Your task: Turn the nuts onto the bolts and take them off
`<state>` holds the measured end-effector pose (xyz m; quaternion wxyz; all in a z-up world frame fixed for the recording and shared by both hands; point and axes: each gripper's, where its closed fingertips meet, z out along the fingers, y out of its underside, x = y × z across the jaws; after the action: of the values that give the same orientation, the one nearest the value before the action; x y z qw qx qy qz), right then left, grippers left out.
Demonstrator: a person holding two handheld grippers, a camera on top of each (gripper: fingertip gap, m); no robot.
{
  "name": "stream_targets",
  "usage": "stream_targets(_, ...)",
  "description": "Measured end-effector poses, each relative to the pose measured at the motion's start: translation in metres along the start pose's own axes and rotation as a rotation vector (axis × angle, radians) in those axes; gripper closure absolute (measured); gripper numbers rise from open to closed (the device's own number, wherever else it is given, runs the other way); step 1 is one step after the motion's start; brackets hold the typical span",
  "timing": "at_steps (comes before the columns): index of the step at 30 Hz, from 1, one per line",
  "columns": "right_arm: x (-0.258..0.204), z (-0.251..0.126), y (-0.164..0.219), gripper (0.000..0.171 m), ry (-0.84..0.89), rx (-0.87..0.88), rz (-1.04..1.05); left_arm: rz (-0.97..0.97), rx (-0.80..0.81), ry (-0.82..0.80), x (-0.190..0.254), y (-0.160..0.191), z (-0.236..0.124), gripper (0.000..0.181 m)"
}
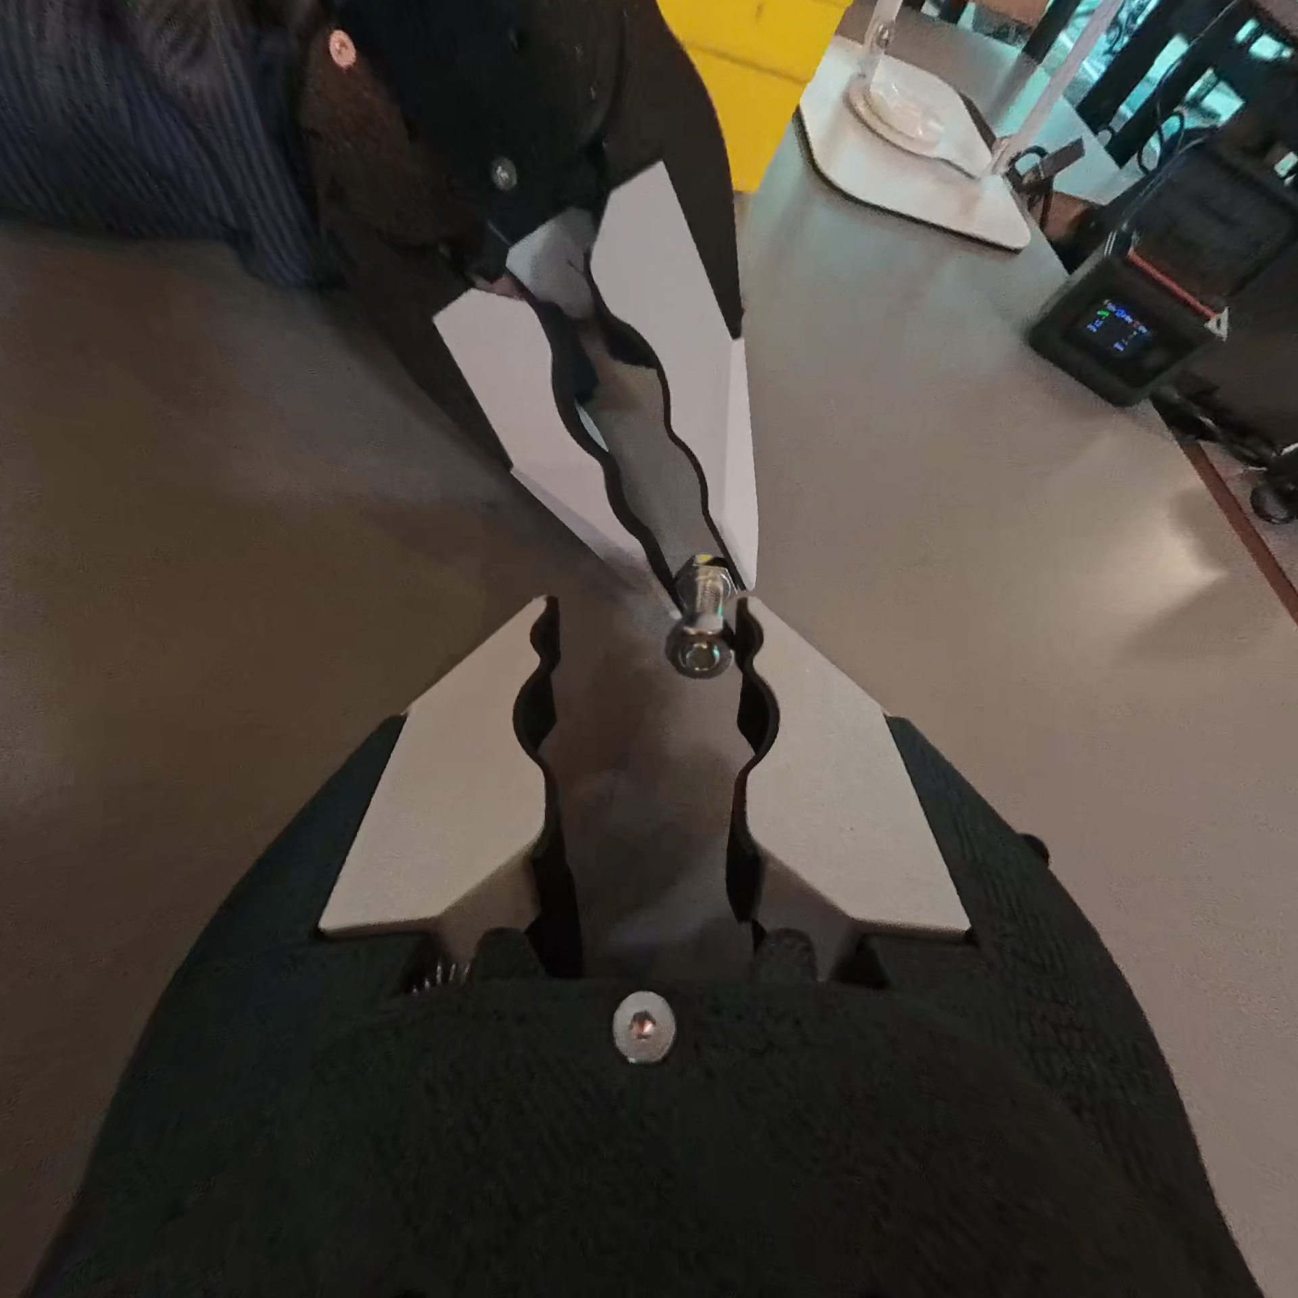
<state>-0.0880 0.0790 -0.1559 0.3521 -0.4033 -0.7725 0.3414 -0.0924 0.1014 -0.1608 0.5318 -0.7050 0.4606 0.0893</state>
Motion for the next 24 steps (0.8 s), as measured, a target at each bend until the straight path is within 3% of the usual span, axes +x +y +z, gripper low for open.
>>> stream_targets(1, -0.003, -0.001, -0.005, 0.122, -0.017, 0.027, 0.001, 0.001, -0.001, 0.001, 0.0, 0.0, 0.0, 0.165)
stream_targets(3, -0.018, -0.005, -0.016, 0.126, -0.109, 0.088, 0.018, -0.011, -0.001, 0.0, 0.0, 0.0, 0.0, 0.166)
stream_targets(5, -0.01, -0.006, -0.018, 0.126, -0.071, 0.09, 0.032, -0.013, 0.002, -0.001, 0.0, 0.0, 0.0, 0.166)
stream_targets(9, 0.016, -0.007, 0.006, 0.126, 0.043, -0.023, 0.077, -0.012, 0.0, -0.001, 0.0, 0.0, 0.0, 0.166)
stream_targets(12, 0.008, -0.001, 0.019, 0.125, 0.012, -0.096, 0.059, -0.017, 0.002, 0.0, 0.0, 0.0, 0.0, 0.165)
stream_targets(17, -0.004, 0.004, 0.001, 0.12, 0.021, -0.03, -0.072, -0.013, 0.006, 0.001, 0.0, 0.0, -0.001, 0.165)
stream_targets(24, -0.001, -0.004, -0.01, 0.124, 0.006, 0.044, -0.024, -0.023, 0.007, 0.003, 0.0, 0.0, -0.001, 0.165)
